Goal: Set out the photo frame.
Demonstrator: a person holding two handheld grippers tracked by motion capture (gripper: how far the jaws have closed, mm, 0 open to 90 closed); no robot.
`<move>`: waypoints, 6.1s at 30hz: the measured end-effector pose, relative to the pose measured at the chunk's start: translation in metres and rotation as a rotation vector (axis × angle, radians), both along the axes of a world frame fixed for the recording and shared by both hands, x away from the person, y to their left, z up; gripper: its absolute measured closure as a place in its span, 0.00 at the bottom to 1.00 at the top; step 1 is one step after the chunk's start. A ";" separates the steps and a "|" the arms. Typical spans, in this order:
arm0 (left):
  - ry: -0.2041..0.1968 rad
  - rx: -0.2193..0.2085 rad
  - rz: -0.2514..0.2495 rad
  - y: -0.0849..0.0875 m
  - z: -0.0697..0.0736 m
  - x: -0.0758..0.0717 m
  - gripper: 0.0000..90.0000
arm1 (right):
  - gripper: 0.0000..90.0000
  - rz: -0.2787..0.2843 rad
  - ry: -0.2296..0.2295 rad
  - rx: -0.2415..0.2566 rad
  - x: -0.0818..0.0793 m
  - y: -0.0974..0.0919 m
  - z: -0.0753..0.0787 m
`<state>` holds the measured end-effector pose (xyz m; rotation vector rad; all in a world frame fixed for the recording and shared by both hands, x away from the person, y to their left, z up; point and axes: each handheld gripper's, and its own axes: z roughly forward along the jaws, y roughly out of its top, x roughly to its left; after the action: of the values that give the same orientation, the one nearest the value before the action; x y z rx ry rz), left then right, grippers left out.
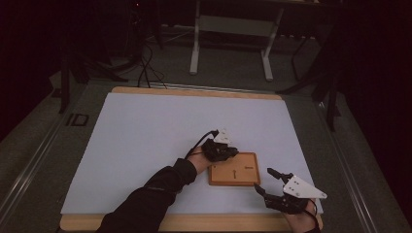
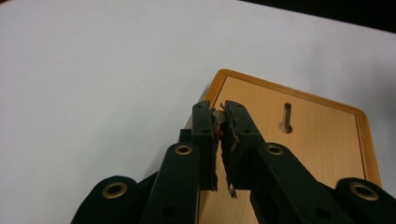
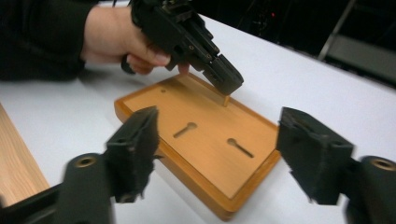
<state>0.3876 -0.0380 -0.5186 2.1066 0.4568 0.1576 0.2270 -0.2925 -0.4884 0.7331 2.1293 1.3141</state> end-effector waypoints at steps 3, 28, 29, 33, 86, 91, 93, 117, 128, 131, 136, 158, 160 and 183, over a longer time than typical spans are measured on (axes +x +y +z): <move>0.021 0.015 -0.009 0.000 0.002 0.003 0.94 | 0.36 0.026 -0.041 -0.091 -0.001 0.002 0.001; 0.152 -0.007 -0.008 0.001 0.004 0.020 0.94 | 0.52 0.110 -0.440 -0.960 -0.011 0.042 -0.054; 0.152 -0.008 -0.009 0.001 0.004 0.020 0.94 | 0.53 0.111 -0.454 -0.979 -0.010 0.042 -0.055; 0.156 -0.008 -0.011 0.001 0.004 0.020 0.94 | 0.59 0.120 -0.494 -1.032 -0.007 0.044 -0.060; 0.034 -0.049 -0.020 0.066 0.035 -0.020 0.10 | 0.75 0.249 -0.431 -1.068 0.023 0.038 -0.028; 0.015 -0.068 -0.004 0.081 0.040 -0.027 0.10 | 0.75 0.281 -0.391 -1.045 0.031 0.037 -0.017; 0.013 -0.071 -0.003 0.092 0.042 -0.034 0.10 | 0.76 0.296 -0.362 -1.022 0.036 0.036 -0.009; 0.049 -0.073 -0.004 0.135 0.025 -0.087 0.09 | 0.76 0.416 -0.123 -0.902 0.086 0.033 0.038; 0.063 -0.080 0.006 0.142 0.017 -0.097 0.09 | 0.76 0.435 -0.049 -0.861 0.108 0.032 0.053; 0.072 -0.101 0.011 0.142 0.015 -0.097 0.10 | 0.77 0.447 0.001 -0.836 0.121 0.032 0.059; 0.070 -0.109 0.007 0.142 0.013 -0.096 0.10 | 0.76 0.469 0.060 -0.822 0.140 0.033 0.067; 0.081 -0.125 0.005 0.142 0.002 -0.094 0.10 | 0.71 0.407 0.249 -0.757 0.211 0.043 0.076; 0.081 -0.123 0.004 0.142 0.001 -0.093 0.10 | 0.71 0.406 0.252 -0.759 0.214 0.044 0.076; 0.083 -0.128 0.004 0.141 -0.006 -0.092 0.10 | 0.64 0.393 0.240 -0.778 0.241 0.047 0.069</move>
<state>0.2953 0.1034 -0.5245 1.9917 0.5068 0.0422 0.4682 -0.2450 -0.4197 0.1467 2.7876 0.4575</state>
